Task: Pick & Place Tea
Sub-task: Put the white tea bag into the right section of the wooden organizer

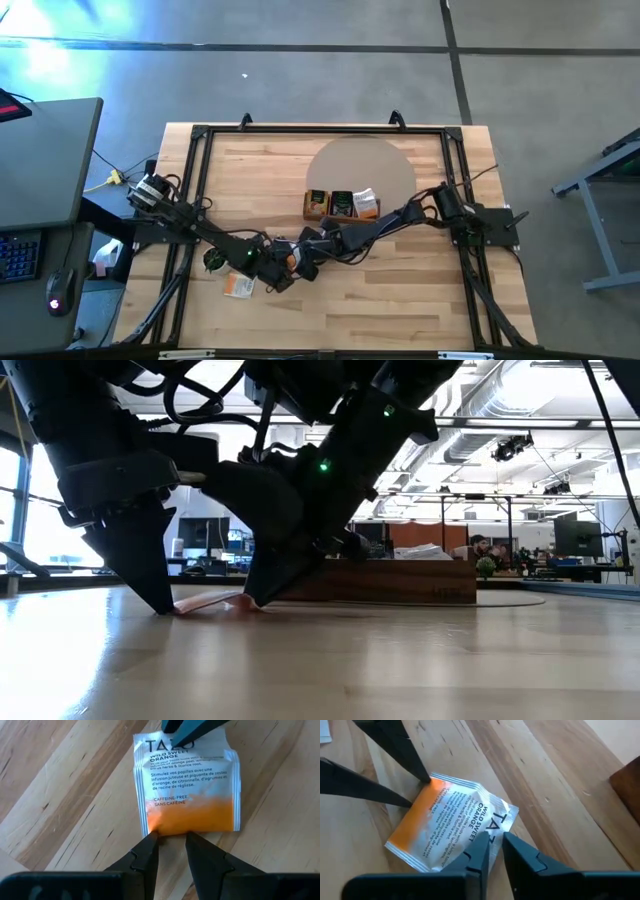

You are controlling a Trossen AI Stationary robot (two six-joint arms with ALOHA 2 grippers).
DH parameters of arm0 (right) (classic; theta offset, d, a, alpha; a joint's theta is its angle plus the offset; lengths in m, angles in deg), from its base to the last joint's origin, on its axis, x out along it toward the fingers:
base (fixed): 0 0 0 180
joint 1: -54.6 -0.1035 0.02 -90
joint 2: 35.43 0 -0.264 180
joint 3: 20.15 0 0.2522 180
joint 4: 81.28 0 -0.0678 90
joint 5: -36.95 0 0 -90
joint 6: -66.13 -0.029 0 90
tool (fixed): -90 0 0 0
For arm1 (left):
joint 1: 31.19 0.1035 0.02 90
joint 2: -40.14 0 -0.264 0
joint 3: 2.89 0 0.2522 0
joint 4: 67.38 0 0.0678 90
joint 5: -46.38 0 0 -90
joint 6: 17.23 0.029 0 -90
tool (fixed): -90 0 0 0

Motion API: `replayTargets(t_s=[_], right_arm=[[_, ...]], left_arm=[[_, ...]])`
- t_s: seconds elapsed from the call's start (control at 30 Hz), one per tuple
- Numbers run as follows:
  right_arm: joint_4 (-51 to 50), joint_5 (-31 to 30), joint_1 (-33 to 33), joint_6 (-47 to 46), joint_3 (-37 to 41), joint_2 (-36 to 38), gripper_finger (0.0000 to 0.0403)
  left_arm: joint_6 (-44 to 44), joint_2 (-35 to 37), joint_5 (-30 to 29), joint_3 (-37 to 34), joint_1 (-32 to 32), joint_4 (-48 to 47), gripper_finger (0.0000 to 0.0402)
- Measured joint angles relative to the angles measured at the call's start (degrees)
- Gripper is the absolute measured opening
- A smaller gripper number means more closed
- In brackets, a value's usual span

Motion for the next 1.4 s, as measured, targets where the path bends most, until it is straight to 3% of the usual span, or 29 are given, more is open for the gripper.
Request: replayTargets(t_s=[0.4, 0.6, 0.8, 0.93, 1.17, 1.4], right_arm=[[-0.41, 1.87, 1.57, 0.44, -0.04, 0.02, 0.0132], [-5.09, 0.35, 1.62, 5.4, 0.06, 2.07, 0.0135], [-8.71, -2.63, 1.62, 3.83, 0.09, 4.85, 0.0127], [-8.71, -1.58, 1.27, 1.2, 0.07, 4.81, 0.0131], [-8.75, -5.22, 0.83, -1.04, 0.03, 3.91, 0.0146], [-7.36, -5.28, 0.84, -1.57, -0.08, 0.91, 0.0158]], left_arm=[[0.46, 0.04, 4.64, 0.0, 0.01, -0.26, 0.0101], [0.04, 0.59, 8.95, 0.04, 0.0, -0.07, 0.0101], [0.28, 0.96, 11.8, 2.03, -0.52, -0.59, 0.0101], [2.81, 0.92, 10.45, 3.74, -0.59, -0.25, 0.0101], [3.1, 0.44, 4.41, 3.87, 0.75, -0.62, 0.0101], [2.99, 0.44, 4.22, 3.85, 0.75, -0.74, 0.0101]])
